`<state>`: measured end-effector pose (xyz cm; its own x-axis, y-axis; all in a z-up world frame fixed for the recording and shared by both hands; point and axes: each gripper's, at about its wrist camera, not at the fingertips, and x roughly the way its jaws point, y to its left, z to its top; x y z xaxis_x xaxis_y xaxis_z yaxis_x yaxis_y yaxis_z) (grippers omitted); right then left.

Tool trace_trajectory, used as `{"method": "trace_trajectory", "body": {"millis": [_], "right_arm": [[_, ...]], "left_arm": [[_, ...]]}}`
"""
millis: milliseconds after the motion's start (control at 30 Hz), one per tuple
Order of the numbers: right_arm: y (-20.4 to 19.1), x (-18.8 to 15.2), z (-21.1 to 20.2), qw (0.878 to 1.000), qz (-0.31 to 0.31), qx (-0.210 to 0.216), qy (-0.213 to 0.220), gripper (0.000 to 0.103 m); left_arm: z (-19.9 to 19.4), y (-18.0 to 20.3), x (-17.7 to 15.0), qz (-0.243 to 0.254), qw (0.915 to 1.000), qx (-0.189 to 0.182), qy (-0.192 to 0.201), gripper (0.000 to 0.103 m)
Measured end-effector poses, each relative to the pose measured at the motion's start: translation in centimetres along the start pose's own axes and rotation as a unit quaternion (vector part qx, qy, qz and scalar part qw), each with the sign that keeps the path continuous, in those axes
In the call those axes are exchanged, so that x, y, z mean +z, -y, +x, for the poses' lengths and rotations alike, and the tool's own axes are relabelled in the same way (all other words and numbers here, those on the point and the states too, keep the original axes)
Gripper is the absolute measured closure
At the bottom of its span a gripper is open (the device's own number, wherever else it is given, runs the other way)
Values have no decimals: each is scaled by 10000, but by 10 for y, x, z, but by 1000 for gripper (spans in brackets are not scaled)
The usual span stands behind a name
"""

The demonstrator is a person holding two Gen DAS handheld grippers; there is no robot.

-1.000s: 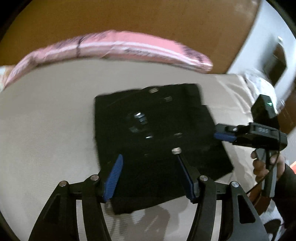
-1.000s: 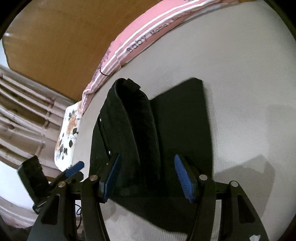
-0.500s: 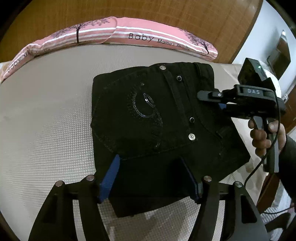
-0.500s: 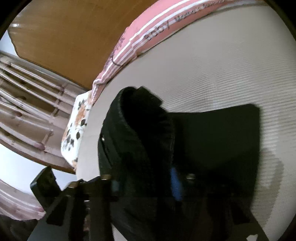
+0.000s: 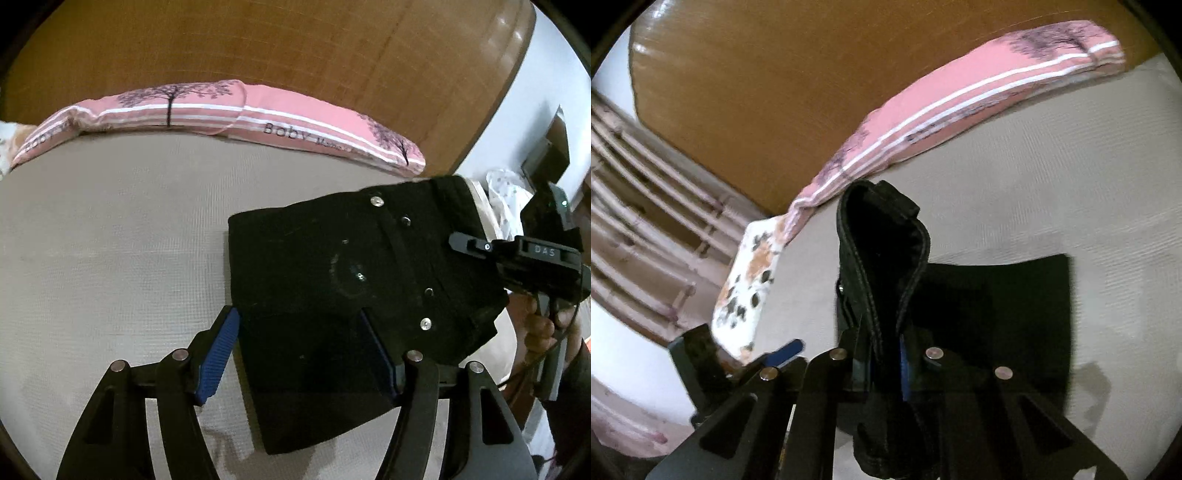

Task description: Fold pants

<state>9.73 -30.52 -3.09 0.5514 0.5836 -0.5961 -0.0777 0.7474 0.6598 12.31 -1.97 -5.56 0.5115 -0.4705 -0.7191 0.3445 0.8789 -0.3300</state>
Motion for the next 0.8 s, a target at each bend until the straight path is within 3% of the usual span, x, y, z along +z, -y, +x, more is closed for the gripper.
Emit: {"method": "trace_trajectory", "body": {"millis": [100, 200, 300, 367, 433, 567, 733, 800], "right_arm": [[33, -8, -3, 9984, 525, -194, 45, 93], [64, -24, 0, 9943, 848, -651, 6, 93], [90, -36, 0, 9904, 1219, -653, 71, 93], [97, -38, 4, 9896, 1259, -697, 3, 87], [97, -38, 4, 9883, 1347, -716, -17, 75], [87, -44, -13, 9878, 1184, -1007, 59, 71], [79, -68, -36, 9886, 1167, -951, 69, 71], [74, -77, -36, 9900, 1149, -820, -23, 79]], "left_arm": [[10, 10, -4, 179, 9997, -5, -141, 36], [20, 21, -11, 415, 9986, 77, -302, 36], [36, 28, -20, 653, 9961, 43, -588, 36], [51, 29, -28, 811, 9929, 160, -852, 36], [59, 27, -34, 745, 9926, 165, -942, 36], [62, 18, -34, 403, 9940, -43, -1015, 36], [60, 24, -38, 519, 9938, -35, -982, 36], [60, 25, -39, 553, 9938, -5, -964, 36]]}}
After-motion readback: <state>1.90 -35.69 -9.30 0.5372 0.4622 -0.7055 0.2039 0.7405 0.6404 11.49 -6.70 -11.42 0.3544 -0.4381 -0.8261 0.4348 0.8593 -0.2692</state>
